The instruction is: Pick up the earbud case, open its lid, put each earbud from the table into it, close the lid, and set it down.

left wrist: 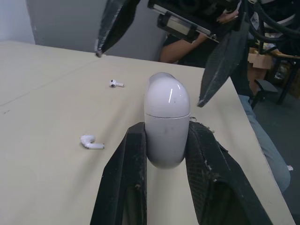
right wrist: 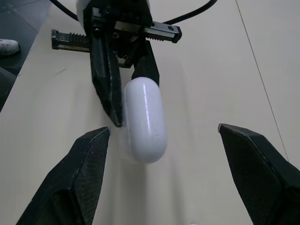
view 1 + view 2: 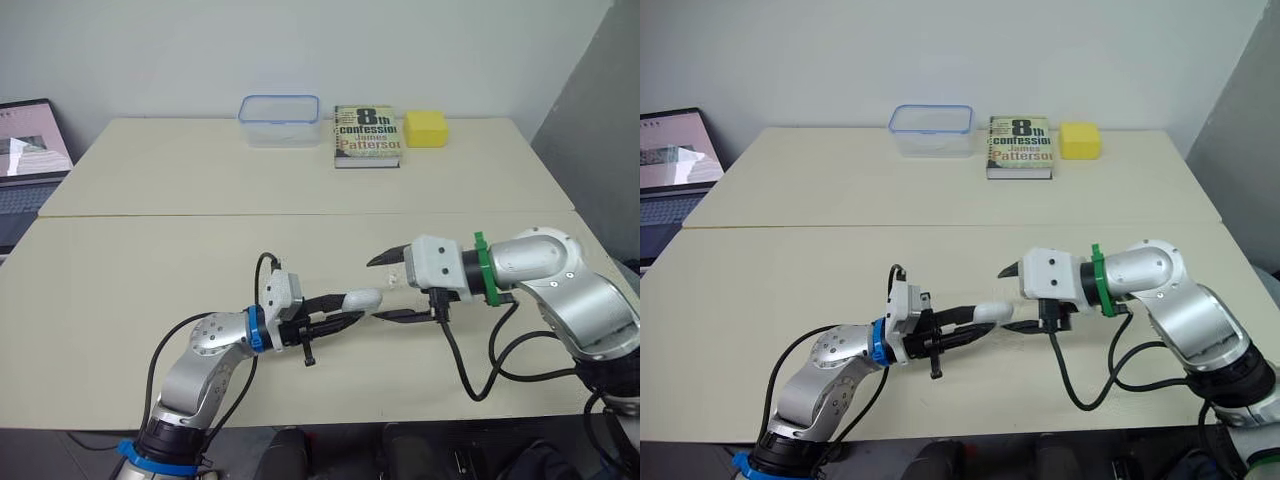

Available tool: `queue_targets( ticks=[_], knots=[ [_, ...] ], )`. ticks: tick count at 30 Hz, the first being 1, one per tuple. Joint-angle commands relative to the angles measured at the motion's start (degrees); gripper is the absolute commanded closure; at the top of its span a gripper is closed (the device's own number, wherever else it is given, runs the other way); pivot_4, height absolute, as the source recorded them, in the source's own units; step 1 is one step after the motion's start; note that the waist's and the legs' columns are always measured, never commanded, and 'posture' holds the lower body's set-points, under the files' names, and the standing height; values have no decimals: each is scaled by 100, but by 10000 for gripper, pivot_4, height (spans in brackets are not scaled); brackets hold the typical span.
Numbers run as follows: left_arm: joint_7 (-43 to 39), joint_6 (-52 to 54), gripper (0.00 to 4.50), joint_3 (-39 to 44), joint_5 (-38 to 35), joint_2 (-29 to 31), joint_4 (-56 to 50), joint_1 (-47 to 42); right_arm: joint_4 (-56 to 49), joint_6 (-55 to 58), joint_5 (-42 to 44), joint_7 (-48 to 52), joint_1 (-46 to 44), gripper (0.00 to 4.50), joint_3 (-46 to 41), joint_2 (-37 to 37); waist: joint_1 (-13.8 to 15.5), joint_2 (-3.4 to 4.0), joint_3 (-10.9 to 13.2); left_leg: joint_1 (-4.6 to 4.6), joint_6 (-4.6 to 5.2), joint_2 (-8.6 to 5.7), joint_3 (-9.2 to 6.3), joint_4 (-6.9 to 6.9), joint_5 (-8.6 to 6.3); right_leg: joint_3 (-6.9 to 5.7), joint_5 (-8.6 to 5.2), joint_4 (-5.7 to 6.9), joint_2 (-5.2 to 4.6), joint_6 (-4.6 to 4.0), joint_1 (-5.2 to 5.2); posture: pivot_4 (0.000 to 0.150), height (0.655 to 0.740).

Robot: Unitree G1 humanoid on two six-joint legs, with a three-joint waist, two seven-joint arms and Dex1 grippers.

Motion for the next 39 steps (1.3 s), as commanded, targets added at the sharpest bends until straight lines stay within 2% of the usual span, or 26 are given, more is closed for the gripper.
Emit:
queue_targets(
  ticks=[1, 39],
  knots=[
    [-74, -186, 37484, -49, -3, 37, -170, -99, -25, 92, -12, -47, -193, 6488, -42, 33, 0, 0, 0, 0, 0, 0, 0, 0, 0, 0, 0, 0, 0, 0, 0, 1500, 7391],
    [-106, -531, 37484, -51, 71, 67, 29, 22, 95, 479, 447, -56, -312, 6488, -664, -129, -2, 0, 0, 0, 0, -1, 1, -1, 0, -3, 0, -1, 2, 0, 0, 1500, 7391]
  ],
)
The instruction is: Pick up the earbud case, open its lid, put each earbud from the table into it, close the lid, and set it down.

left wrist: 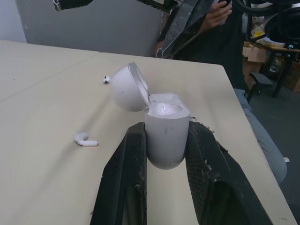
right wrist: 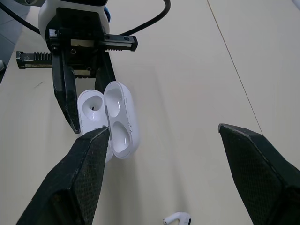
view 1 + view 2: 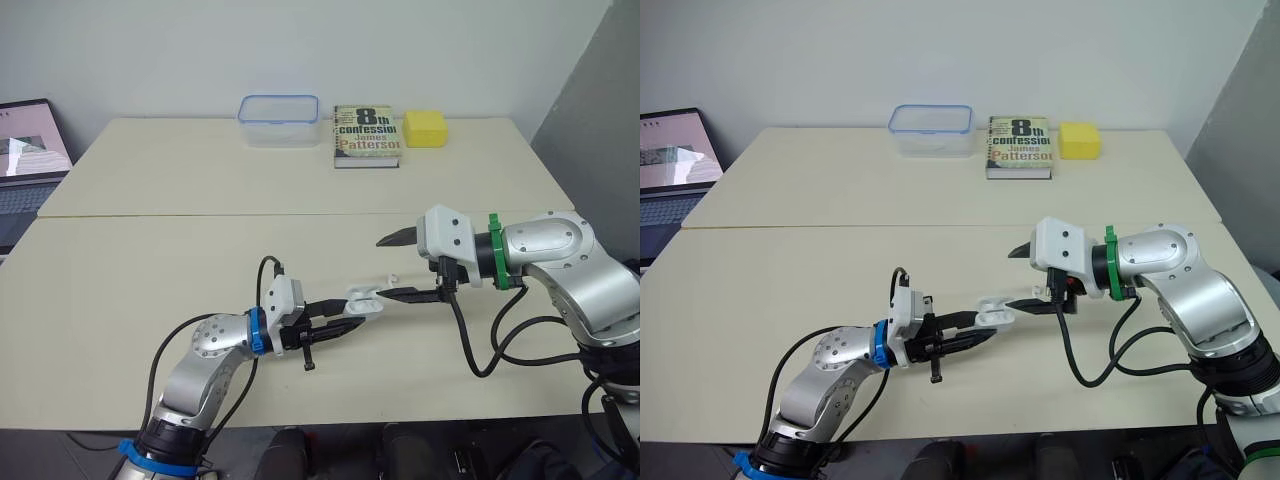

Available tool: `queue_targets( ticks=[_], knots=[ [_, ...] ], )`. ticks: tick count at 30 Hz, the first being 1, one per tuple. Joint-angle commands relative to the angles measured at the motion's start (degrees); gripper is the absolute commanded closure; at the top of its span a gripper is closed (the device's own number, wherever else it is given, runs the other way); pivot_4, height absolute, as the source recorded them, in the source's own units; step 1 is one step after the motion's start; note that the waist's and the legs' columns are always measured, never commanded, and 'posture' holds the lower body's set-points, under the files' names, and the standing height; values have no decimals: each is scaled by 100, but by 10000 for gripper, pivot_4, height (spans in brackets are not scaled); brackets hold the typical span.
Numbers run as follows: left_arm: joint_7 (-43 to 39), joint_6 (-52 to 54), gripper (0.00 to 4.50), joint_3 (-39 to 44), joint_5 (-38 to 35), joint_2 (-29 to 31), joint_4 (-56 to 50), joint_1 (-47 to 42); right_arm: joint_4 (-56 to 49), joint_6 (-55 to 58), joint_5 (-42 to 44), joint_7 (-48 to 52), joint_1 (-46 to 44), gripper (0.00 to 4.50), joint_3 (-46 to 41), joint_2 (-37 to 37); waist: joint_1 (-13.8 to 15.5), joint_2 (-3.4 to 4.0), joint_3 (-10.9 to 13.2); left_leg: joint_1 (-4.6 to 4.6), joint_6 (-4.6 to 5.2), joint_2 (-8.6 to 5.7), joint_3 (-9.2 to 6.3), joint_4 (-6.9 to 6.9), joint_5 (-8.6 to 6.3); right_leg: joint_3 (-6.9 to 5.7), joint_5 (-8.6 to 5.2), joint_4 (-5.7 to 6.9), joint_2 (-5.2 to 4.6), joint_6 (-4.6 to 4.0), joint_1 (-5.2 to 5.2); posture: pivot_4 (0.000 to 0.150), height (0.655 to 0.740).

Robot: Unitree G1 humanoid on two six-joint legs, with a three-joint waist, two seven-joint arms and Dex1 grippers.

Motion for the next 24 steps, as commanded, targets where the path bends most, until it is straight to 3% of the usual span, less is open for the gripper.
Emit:
queue_targets(
  ticks=[1, 7, 11, 18, 24],
  knots=[
    [53, -272, 37485, 37, 53, -23, -94, -8, -87, -1, 100, -36, -160, 6488, -223, -53, 0, 0, 0, 0, 0, 0, 0, 0, 0, 0, 0, 0, 0, 0, 0, 1500, 7391],
    [1329, -1382, 37484, 602, 688, -609, 513, -370, -99, -305, 119, -130, 29, 6488, -554, -74, 27, -1, 0, -1, 0, 0, 0, 1, 0, -2, 0, 0, -1, 0, 0, 1500, 7391],
    [2133, -1988, 37485, 938, 1134, -799, 569, -142, -288, -332, 341, -180, 387, 6488, -972, -145, 24, -1, 0, -1, 0, -2, 2, 0, 0, 2, 0, -3, -1, 0, 0, 1500, 7391],
    [3677, -2399, 37484, 1557, 1822, -1062, 182, 572, -534, -348, 599, -284, 1672, 6488, -2028, -521, 92, -2, -1, -1, 0, 1, 4, 0, 0, 1, 0, -4, -3, 0, 3, 1500, 7391],
    [4098, -2111, 37484, 1673, 1707, -1147, 15, 820, -602, -101, 738, -336, 2873, 6488, -3132, -974, 175, -3, -2, 0, 0, -2, 14, 1, 0, -3, -1, -10, -4, 2, 10, 1500, 7391]
  ],
)
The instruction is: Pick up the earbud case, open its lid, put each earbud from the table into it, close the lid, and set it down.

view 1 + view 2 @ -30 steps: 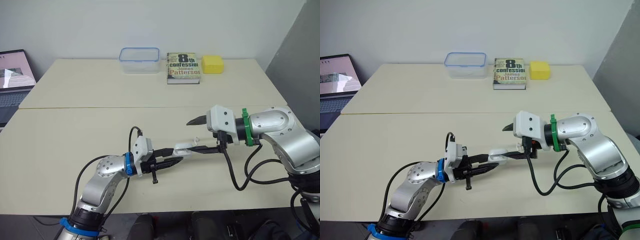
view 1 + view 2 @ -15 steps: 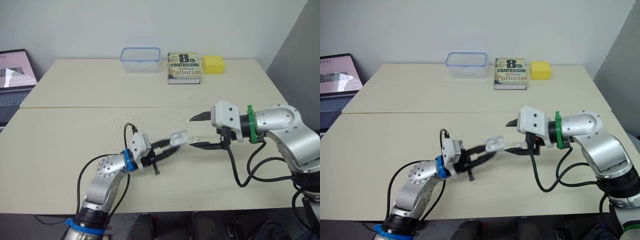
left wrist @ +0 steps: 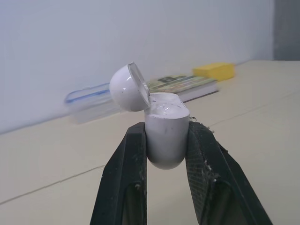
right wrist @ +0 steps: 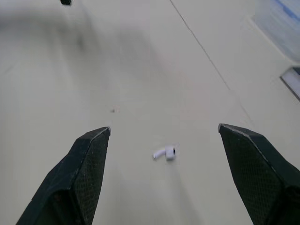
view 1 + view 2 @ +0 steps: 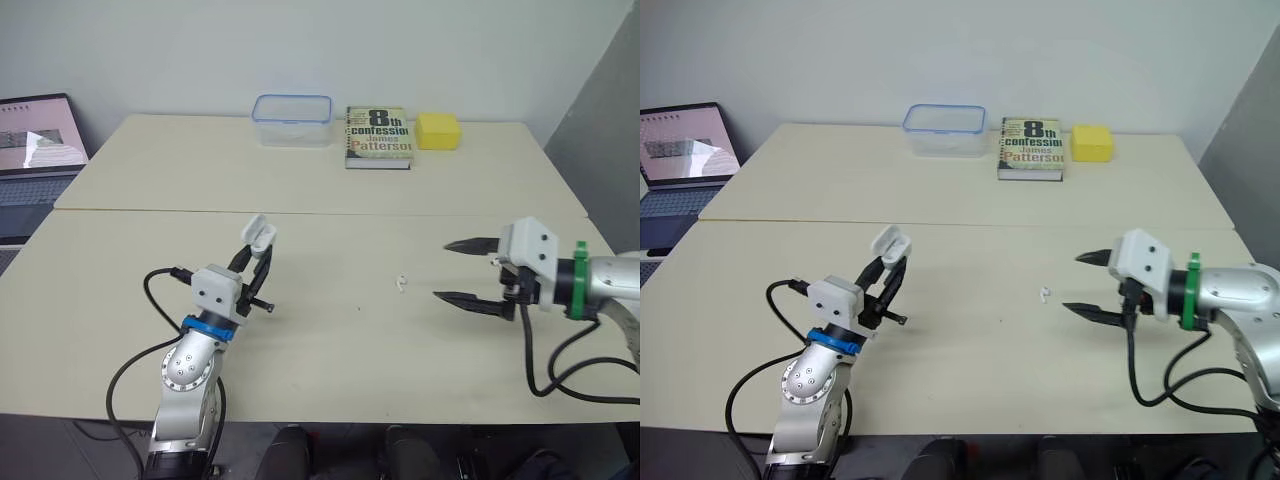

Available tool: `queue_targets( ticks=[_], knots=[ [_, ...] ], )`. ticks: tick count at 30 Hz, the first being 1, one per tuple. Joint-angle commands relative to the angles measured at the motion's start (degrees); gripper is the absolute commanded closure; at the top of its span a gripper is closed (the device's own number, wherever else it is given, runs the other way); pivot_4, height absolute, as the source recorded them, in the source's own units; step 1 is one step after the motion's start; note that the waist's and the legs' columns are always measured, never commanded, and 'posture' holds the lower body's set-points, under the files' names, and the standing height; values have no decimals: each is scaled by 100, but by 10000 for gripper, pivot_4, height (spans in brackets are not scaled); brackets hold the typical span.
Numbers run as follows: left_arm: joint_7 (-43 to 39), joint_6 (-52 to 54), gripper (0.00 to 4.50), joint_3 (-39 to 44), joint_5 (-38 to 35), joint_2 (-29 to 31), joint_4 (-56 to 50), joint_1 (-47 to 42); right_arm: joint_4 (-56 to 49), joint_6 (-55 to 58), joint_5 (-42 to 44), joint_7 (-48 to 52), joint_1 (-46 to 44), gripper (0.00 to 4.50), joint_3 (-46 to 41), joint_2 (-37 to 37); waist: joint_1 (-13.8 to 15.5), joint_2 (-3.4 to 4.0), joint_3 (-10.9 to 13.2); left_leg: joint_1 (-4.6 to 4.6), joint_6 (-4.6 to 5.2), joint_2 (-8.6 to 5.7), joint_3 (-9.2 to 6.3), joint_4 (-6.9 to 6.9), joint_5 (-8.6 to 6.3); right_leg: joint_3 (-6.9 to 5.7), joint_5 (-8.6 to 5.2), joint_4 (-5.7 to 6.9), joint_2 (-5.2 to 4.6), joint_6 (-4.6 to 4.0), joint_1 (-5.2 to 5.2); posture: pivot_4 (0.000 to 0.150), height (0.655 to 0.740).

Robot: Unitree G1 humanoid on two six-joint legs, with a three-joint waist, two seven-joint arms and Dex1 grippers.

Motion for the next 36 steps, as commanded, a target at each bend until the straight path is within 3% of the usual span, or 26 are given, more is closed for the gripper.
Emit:
queue_targets(
  ticks=[1, 7, 10, 25, 30, 36],
  knots=[
    [168, 91, 37484, 49, -123, -11, -328, -19, -228, 134, 158, 30, 507, 6488, -754, -257, 12, -1, -1, 0, 0, -1, 2, 0, 0, 1, 0, 0, 1, 0, 0, 1500, 7391],
    [190, 347, 37485, -2, -407, -42, -399, -132, -596, 228, 330, -9, 1547, 6488, -1163, -271, 20, -3, -2, 1, 0, -3, 3, -1, 0, 0, -9, -4, 5, 16, 2, 1500, 7391],
    [136, 488, 37485, -79, -575, -78, -469, -157, -709, 332, 392, -267, 1781, 259, -1244, -144, 15, -3, -2, 4, 0, -3, 7, 0, 0, 3, -14, -4, 9, 24, 3, 1500, 7391],
    [-763, 627, 37484, -403, -1091, 238, -619, -133, -1052, 429, 492, -822, 2044, 0, -1055, -39, 17, -3, -2, 3, -1, -5, 7, 1, 0, 3, -15, -12, 11, 26, 6, 1500, 7391],
    [-894, 593, 37485, -441, -1072, 253, -573, -103, -1140, 859, 150, -1759, 1649, 0, -383, 157, 9, -5, -3, 3, 0, -5, 6, 0, 0, 2, -15, -13, 12, 26, 6, 1500, 7391],
    [-976, 549, 37485, -467, -1066, 228, -492, -80, -1094, 1895, -471, -3701, 493, 0, 1136, 1687, -24, -6, -6, 3, -1, -4, 3, -1, 0, 4, -16, -11, 16, 25, 3, 1500, 7391]
  ],
)
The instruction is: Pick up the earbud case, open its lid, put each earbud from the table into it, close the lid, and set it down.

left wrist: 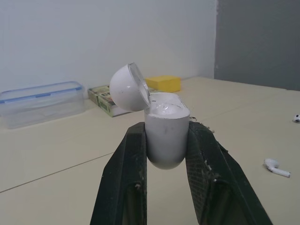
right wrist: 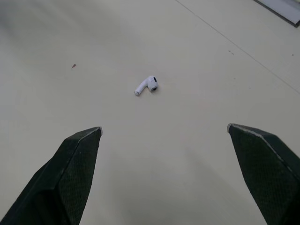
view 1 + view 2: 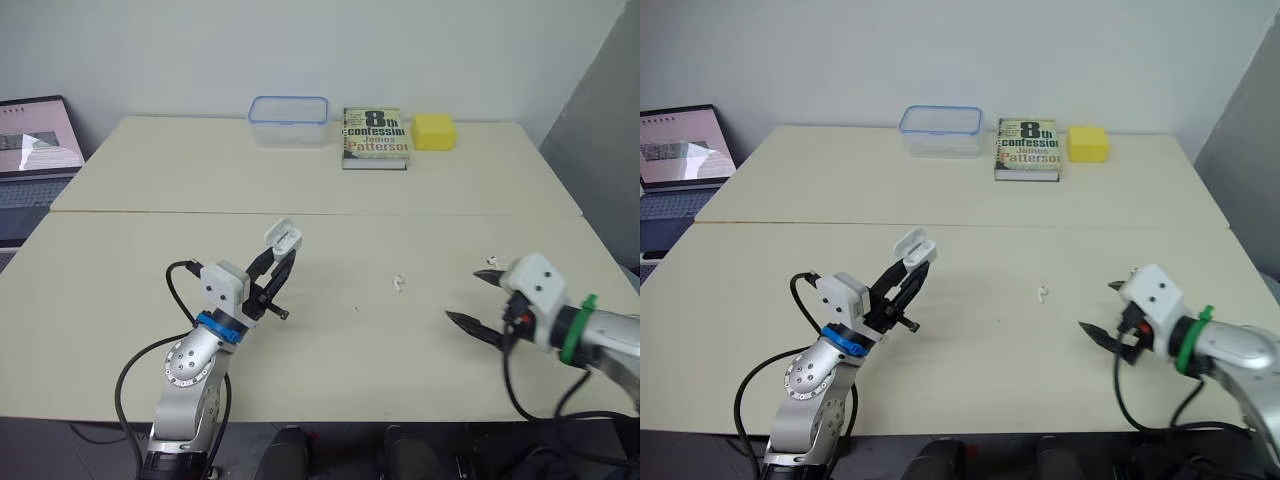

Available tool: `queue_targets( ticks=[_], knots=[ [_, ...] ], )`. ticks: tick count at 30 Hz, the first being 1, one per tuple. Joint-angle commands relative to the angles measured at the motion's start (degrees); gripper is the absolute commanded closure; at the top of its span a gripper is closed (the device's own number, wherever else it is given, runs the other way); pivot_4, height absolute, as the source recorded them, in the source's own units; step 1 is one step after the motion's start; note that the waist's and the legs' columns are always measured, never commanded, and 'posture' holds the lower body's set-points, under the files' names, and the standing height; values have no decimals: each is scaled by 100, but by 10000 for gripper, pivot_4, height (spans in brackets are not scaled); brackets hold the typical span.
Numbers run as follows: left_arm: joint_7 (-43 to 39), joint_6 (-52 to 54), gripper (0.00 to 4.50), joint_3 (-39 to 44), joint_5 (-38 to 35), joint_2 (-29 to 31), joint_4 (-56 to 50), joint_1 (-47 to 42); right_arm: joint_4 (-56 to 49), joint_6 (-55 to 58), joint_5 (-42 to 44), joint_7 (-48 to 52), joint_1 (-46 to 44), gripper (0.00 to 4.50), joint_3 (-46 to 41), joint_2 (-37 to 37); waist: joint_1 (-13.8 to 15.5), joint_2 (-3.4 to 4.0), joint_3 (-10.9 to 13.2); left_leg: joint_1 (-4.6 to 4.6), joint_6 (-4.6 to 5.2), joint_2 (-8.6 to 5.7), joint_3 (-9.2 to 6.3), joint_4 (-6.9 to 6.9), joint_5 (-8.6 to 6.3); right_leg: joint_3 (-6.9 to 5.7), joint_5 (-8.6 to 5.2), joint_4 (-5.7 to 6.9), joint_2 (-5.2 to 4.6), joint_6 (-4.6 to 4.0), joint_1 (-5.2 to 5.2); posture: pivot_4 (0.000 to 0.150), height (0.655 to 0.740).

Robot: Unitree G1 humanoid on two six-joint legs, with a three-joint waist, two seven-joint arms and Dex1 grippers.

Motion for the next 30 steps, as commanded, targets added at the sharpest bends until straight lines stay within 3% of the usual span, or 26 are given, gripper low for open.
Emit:
queue_targets(
  ticks=[1, 8, 13, 18, 22, 30],
  knots=[
    [-51, -125, 37484, -36, -53, 6, -67, -9, -40, 490, -426, -1000, -461, 0, 729, 656, -4, 0, 0, 0, 0, 1, 0, -1, 0, 0, 0, -1, 0, -1, -1, 1500, 7391],
    [-52, -115, 37485, -92, -37, -9, -59, -28, 1290, 218, -1277, -1994, -1162, 0, 1784, 1987, -10, 1, -2, -3, 0, 0, -1, -3, 0, 0, 14, 0, -4, -25, -4, 1500, 7391],
    [-34, -101, 37484, -119, -23, -1, -75, -20, 2271, -163, -1584, -2404, -1316, 0, 1766, 2608, -19, 1, -2, -2, 0, 0, -1, -5, 0, 1, 16, 2, -3, -27, -6, 1500, 7391],
    [-29, -108, 37484, -120, -13, 19, -95, 36, 2388, -134, -1601, -2489, -1188, 0, 1626, 2884, -33, 4, -8, 6, 0, 1, -1, -4, 0, 1, 15, 14, -1, -26, -4, 1500, 7391],
    [-33, -113, 37485, -125, -13, 21, -109, 76, 2204, 176, -1493, -2456, -1115, 8752, 1456, 3047, -34, 6, -11, 9, 0, 2, -3, -4, 0, 0, 13, 21, 1, -23, -4, 1500, 7391],
    [-90, -179, 37484, -196, 21, 17, -135, 130, 1862, 527, -1300, -2269, -1161, 38024, 1232, 2990, -14, 5, -12, 6, 0, 2, -5, -4, 0, -1, 12, 18, -2, -24, -4, 1500, 7391]
  ],
)
